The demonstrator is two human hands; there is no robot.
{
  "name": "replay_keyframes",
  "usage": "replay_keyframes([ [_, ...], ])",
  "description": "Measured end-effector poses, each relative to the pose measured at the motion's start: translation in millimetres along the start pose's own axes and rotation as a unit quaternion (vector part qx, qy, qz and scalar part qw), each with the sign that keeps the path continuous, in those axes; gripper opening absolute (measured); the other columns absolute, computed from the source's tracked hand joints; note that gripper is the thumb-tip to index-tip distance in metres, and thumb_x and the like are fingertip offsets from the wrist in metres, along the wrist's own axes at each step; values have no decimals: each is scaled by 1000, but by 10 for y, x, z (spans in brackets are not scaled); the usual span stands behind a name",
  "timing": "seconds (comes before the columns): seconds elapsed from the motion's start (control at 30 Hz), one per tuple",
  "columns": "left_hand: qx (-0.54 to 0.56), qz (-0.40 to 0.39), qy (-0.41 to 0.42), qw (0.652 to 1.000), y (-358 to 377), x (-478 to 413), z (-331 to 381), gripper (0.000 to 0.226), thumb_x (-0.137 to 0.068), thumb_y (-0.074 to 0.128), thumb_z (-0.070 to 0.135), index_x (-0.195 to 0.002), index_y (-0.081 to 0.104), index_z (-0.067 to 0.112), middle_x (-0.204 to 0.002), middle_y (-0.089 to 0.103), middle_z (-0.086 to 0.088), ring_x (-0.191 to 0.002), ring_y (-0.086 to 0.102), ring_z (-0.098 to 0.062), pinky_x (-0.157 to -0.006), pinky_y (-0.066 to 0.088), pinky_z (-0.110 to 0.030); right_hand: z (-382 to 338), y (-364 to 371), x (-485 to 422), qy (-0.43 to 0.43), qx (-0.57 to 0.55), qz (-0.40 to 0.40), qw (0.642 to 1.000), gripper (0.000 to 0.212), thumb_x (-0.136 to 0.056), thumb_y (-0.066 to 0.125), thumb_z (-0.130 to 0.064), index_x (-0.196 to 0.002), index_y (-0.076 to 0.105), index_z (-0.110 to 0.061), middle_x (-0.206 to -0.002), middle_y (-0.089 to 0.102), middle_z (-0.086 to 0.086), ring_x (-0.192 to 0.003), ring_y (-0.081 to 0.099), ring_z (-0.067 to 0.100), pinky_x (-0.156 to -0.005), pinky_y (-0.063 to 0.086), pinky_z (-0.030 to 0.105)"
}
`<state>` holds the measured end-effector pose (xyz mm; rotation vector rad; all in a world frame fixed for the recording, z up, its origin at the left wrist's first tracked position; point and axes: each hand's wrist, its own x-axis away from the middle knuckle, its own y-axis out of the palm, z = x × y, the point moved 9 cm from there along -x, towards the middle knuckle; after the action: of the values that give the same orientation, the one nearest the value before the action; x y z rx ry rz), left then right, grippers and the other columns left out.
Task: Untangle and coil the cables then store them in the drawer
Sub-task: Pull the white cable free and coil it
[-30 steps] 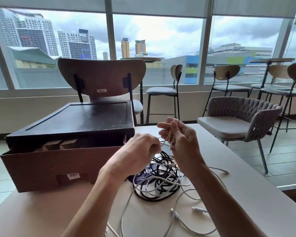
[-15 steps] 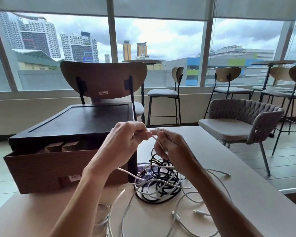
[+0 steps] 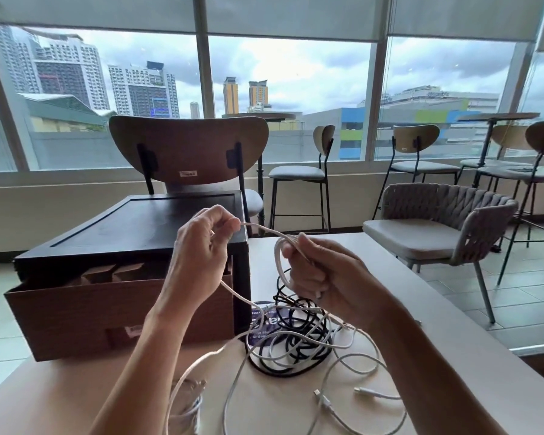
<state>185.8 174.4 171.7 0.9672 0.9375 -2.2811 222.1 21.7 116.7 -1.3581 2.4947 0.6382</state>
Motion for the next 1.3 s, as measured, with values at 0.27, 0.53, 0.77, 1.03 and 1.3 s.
replay_keyframes([
  [0.27,-71,-171,11,983,464,136,-17,19,-97,63,9,-86,64,24,-73,61,9,-65,58,3,-57,42,-12,-161,144,2,-38,-125,-34,991,23,-104,32,-15,-101,54,-7,-83,66,7,-63,60,12,-69,48,26],
  [0.53,-70,-124,-71,987,605,183,-32,18,-96,62,6,-85,70,18,-84,69,5,-76,64,-2,-69,53,-19,-224,-96,-27,-112,-174,125,970,31,-102,38,-8,-104,68,3,-106,73,17,-73,71,17,-71,59,25],
  [0.77,-82,-270,-81,956,750,283,135,11,-99,61,20,-97,71,18,-95,67,4,-85,62,-7,-70,47,-18,-176,-370,28,-139,-207,247,936,31,-105,34,-11,-119,55,9,-121,69,16,-86,73,12,-73,58,23],
  [1.03,-41,-408,-120,904,727,468,184,23,-98,57,4,-86,72,17,-70,65,7,-64,62,-4,-67,56,-25,-379,-607,263,-183,51,391,901,38,-107,32,-11,-100,69,-17,-106,76,3,-96,61,29,-67,41,25],
  [1.3,82,-251,-145,953,610,255,243,11,-99,60,25,-110,63,27,-100,67,7,-92,68,-11,-77,55,-28,-454,-568,201,-177,-63,328,926,24,-104,38,-7,-119,54,4,-101,75,11,-60,55,10,-76,55,22],
])
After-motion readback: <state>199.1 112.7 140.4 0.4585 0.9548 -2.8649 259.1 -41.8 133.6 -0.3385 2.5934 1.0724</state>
